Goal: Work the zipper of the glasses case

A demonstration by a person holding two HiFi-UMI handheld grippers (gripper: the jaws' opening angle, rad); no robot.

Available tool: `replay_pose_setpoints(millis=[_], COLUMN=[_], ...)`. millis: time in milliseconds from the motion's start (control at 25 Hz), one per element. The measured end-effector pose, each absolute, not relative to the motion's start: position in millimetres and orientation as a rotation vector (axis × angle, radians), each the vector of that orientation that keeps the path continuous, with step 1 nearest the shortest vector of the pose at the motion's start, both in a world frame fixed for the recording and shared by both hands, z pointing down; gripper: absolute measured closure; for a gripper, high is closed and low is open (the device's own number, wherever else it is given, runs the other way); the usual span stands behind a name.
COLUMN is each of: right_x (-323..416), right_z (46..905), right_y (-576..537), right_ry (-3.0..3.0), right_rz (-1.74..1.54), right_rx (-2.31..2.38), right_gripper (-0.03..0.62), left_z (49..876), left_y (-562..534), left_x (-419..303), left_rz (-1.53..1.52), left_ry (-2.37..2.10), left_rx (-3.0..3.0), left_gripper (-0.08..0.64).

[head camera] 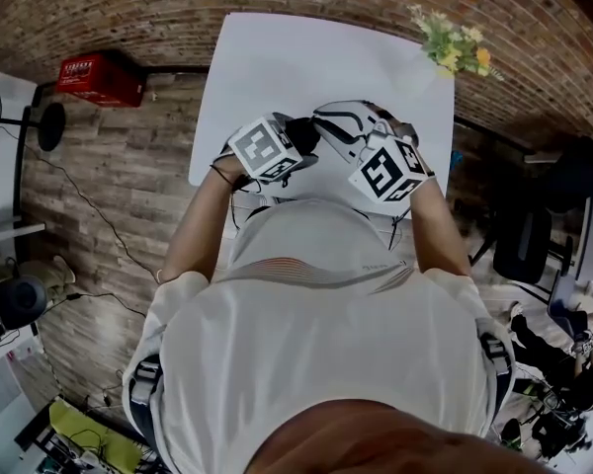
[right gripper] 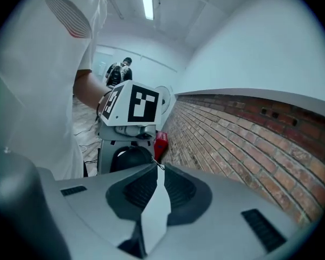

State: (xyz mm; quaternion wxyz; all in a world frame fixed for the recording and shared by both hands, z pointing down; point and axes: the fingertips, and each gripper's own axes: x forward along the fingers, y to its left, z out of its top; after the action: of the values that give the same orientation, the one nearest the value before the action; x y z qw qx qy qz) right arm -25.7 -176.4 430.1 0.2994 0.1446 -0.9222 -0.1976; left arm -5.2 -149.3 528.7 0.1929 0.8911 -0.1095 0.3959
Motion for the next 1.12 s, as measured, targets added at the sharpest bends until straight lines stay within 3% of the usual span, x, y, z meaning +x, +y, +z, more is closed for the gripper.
replay_pose_setpoints(millis=[320,680,1120], right_x=[23.7,83.9,121.4], right_z=[399.7,363.0,354.5], right_y=[-234.1,-269.7,-276.4], right_ry=[-2.483,-2.574,-2.597], right_rz=[-0.294,-0.031,0.113], right_rx=[0.881,1.327,1.571], right_gripper=[0.531,0.54,0.541], left_z=[451.4,361.3,358.0], left_y=[-208.8,-255.4,-254.1], left_x=[-23.2,-110.8,-151.3], left_rz=[0.59,0.079,-0.063], left_ry=[-0.753,-1.406,-1.622], left_rx=[2.67,2.62,2.47], left_gripper=[0.282,0.282,0.282])
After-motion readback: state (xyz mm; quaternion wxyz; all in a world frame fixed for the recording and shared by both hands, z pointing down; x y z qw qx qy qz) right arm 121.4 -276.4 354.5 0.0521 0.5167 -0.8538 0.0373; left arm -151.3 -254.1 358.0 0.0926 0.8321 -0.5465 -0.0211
